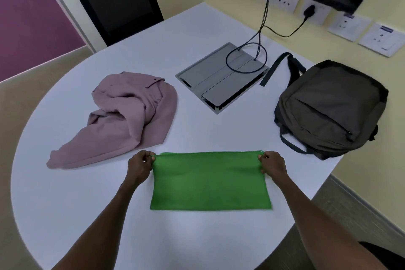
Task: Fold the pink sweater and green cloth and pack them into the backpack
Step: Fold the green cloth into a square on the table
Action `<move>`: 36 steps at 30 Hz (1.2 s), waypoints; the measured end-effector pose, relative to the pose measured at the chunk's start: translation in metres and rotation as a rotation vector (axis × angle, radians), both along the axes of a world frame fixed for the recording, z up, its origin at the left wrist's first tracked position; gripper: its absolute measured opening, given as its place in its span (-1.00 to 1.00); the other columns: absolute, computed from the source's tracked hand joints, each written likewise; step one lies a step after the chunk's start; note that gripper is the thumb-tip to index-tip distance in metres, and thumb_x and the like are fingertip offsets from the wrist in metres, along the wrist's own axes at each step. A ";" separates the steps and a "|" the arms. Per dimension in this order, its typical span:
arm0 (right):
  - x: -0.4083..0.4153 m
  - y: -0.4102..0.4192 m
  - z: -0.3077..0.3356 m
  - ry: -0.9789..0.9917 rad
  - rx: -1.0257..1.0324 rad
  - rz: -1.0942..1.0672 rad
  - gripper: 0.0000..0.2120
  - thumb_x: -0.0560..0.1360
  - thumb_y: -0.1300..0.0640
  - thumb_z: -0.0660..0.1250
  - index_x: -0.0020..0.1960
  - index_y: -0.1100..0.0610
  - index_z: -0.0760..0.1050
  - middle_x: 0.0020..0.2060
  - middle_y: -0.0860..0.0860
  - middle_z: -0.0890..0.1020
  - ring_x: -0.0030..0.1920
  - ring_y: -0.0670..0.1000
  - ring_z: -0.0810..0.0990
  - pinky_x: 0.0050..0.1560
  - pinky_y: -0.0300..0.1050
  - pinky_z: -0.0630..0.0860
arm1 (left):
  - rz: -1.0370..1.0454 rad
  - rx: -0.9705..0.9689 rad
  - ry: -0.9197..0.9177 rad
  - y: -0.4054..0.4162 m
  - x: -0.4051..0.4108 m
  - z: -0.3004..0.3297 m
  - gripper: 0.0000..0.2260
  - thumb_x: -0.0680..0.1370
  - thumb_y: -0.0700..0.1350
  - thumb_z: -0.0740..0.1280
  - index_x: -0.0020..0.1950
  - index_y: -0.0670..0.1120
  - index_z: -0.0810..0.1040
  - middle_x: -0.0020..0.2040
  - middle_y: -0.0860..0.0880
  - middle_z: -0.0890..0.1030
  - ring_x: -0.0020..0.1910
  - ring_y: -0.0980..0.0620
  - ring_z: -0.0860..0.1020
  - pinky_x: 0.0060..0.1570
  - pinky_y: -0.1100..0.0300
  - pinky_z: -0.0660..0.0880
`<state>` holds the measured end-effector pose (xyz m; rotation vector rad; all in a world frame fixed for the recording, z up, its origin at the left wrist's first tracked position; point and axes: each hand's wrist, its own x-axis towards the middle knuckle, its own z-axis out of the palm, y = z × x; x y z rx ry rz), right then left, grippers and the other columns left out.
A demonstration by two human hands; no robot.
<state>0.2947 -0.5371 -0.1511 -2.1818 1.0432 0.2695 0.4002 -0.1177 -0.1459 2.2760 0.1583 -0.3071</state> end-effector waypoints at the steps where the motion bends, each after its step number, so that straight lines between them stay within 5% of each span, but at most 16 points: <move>1: 0.003 -0.001 -0.007 0.005 0.001 0.002 -0.63 0.54 0.09 0.33 -0.40 0.09 0.31 -0.38 0.04 0.51 -0.21 0.22 0.66 -0.13 0.03 0.58 | 0.007 -0.007 0.013 -0.001 0.004 -0.006 -0.92 0.58 -0.24 0.34 -0.03 -0.12 0.63 -0.10 -0.13 0.67 -0.18 -0.14 0.63 -0.06 -0.03 0.59; 4: 0.011 0.000 -0.016 0.023 -0.012 -0.006 -0.63 0.55 0.07 0.33 -0.39 0.02 0.31 -0.30 0.03 0.53 -0.15 0.21 0.66 -0.11 0.01 0.59 | 0.006 0.006 0.029 -0.003 0.015 -0.021 -0.91 0.58 -0.22 0.34 0.01 -0.13 0.64 -0.09 -0.09 0.67 -0.14 -0.13 0.63 0.00 -0.09 0.60; 12: 0.024 0.003 -0.010 0.057 -0.023 -0.040 -0.81 0.54 0.05 0.34 -0.22 0.08 0.47 -0.27 0.03 0.57 -0.09 0.16 0.57 -0.18 -0.10 0.38 | 0.034 0.035 0.020 -0.007 0.022 -0.033 -0.91 0.55 -0.15 0.40 0.02 -0.12 0.65 -0.10 -0.05 0.67 -0.13 -0.05 0.60 -0.04 0.13 0.47; 16: 0.020 0.010 -0.006 0.044 -0.133 -0.101 -0.85 0.51 0.05 0.35 -0.02 0.12 0.55 -0.06 0.13 0.64 0.04 0.21 0.58 -0.09 -0.06 0.42 | 0.077 -0.021 0.014 -0.011 0.019 -0.030 -0.85 0.51 -0.11 0.47 0.03 -0.13 0.64 -0.15 -0.02 0.65 -0.15 -0.01 0.60 -0.13 0.23 0.48; 22: 0.008 0.047 -0.005 -0.232 -0.492 0.108 -0.76 0.46 0.23 0.32 0.12 0.22 0.48 0.01 0.19 0.53 0.06 0.25 0.52 -0.09 0.10 0.51 | -0.110 0.121 -0.245 -0.029 -0.006 -0.028 -0.68 0.56 -0.04 0.39 0.23 -0.19 0.53 0.14 -0.13 0.57 0.11 -0.10 0.51 0.11 -0.06 0.50; 25: -0.003 0.082 -0.015 -0.376 -0.502 0.300 -0.65 0.48 0.10 0.20 0.19 0.24 0.51 0.13 0.19 0.57 0.16 0.22 0.54 0.16 0.11 0.48 | -0.257 0.180 -0.403 -0.051 -0.026 -0.028 -0.68 0.57 -0.07 0.28 0.27 -0.20 0.51 0.29 -0.16 0.51 0.29 -0.13 0.43 0.33 -0.06 0.39; 29: -0.015 0.135 -0.031 -0.272 -0.469 0.565 -0.40 0.52 -0.11 0.19 0.47 0.18 0.32 0.53 0.19 0.26 0.52 0.17 0.23 0.48 0.15 0.21 | -0.344 0.206 -0.406 -0.081 -0.054 -0.037 -0.60 0.59 -0.04 0.24 0.34 -0.24 0.48 0.45 -0.25 0.39 0.44 -0.22 0.36 0.43 -0.10 0.31; 36: -0.049 0.159 -0.056 -0.097 -0.537 0.713 -0.29 0.59 -0.37 -0.05 0.61 0.00 0.06 0.59 0.20 -0.06 0.59 0.18 -0.10 0.48 0.39 -0.04 | -0.496 0.507 -0.128 -0.092 -0.106 -0.063 -0.35 0.59 0.37 -0.11 0.62 0.10 0.01 0.62 -0.16 -0.19 0.59 -0.19 -0.24 0.46 -0.33 -0.16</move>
